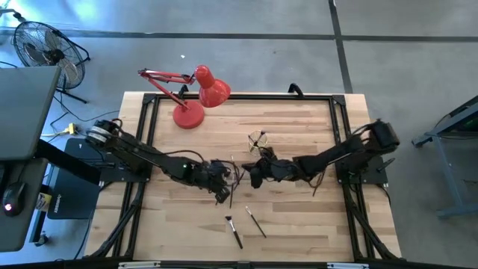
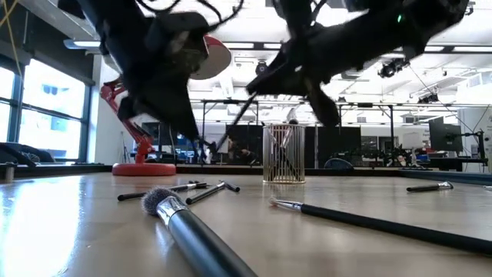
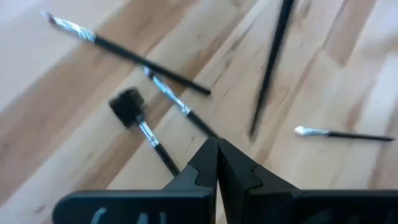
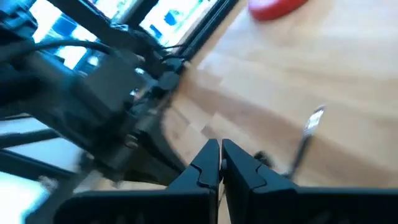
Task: Put items in baskets/containers
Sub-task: Put the black eyeshadow brush into the yellow container
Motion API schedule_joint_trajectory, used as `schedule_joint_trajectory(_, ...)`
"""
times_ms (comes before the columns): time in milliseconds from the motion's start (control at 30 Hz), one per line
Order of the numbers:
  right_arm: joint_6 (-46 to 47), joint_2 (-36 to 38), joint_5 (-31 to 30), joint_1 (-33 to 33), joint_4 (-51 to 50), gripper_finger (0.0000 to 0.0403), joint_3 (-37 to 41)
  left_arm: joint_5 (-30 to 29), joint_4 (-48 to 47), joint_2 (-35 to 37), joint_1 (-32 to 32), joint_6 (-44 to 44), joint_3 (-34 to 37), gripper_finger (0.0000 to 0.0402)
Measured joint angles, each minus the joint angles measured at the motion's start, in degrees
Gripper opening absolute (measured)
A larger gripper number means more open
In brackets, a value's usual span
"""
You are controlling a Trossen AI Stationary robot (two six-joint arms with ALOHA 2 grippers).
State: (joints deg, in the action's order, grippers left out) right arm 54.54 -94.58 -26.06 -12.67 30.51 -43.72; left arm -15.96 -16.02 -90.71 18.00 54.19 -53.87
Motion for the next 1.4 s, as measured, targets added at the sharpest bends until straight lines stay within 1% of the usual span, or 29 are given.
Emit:
schedule_joint_trajectory(133, -6.51, 8.67, -4.37, 0.64, -8.19, 0.0001, 0.0, -1.28, -7.27, 4.49, 0.0, -0.13, 0.11, 0.0001)
schedule_joint_trajectory(200, -10.06, 13.21, -6.94, 1.48, -11.92, 0.0001, 0.0, -1.34, -9.1, 5.9, 0.0, -0.12, -0.13, 0.0001)
schedule_joint_trajectory(267, -13.46, 17.79, -10.13, 2.61, -15.58, 0.0001, 0.0, -1.34, -13.47, 7.57, 0.0, 0.04, 0.11, 0.0001)
schedule_joint_trajectory(433, -21.6, 26.95, -17.64, 6.56, -22.72, 0.0, -0.02, -1.39, -17.6, 8.23, 0.0, 1.69, 0.11, 0.0001)
schedule_joint_trajectory(500, -24.34, 28.83, -18.53, 8.46, -24.25, 0.0, -0.02, -1.15, -17.03, 8.23, 0.0, 1.74, 0.03, 0.0001)
schedule_joint_trajectory(567, -24.97, 29.5, -17.72, 10.44, -25.95, 0.0, -0.11, -1.09, -17.34, 8.23, 0.0, 1.8, 0.03, 0.0001)
schedule_joint_trajectory(700, -24.76, 27.45, -12.62, 13.03, -28.61, 0.0, -0.04, -1.47, -17.04, 8.23, -0.02, 1.73, 0.03, 0.0001)
schedule_joint_trajectory(1033, -25.06, 15.45, -5.88, 13.42, -26.35, 0.0002, -0.04, -1.58, -16.83, 8.23, -0.02, 1.77, 0.03, 0.0001)
schedule_joint_trajectory(1133, -26.57, 12.34, -3.29, 13.42, -23.17, 0.0016, -0.02, -1.55, -16.56, 8.23, -0.02, 1.8, 0.03, 0.0001)
schedule_joint_trajectory(1233, -27.48, 10.33, -2.85, 13.42, -22.2, 0.0036, -0.04, -1.55, -16.58, 8.23, -0.02, 2.03, 0.03, 0.0001)
schedule_joint_trajectory(1400, -27.08, 10.42, -2.91, 13.44, -22.23, 0.0071, -0.02, -1.53, -16.56, 8.23, 0.0, 3.28, 0.03, 0.0001)
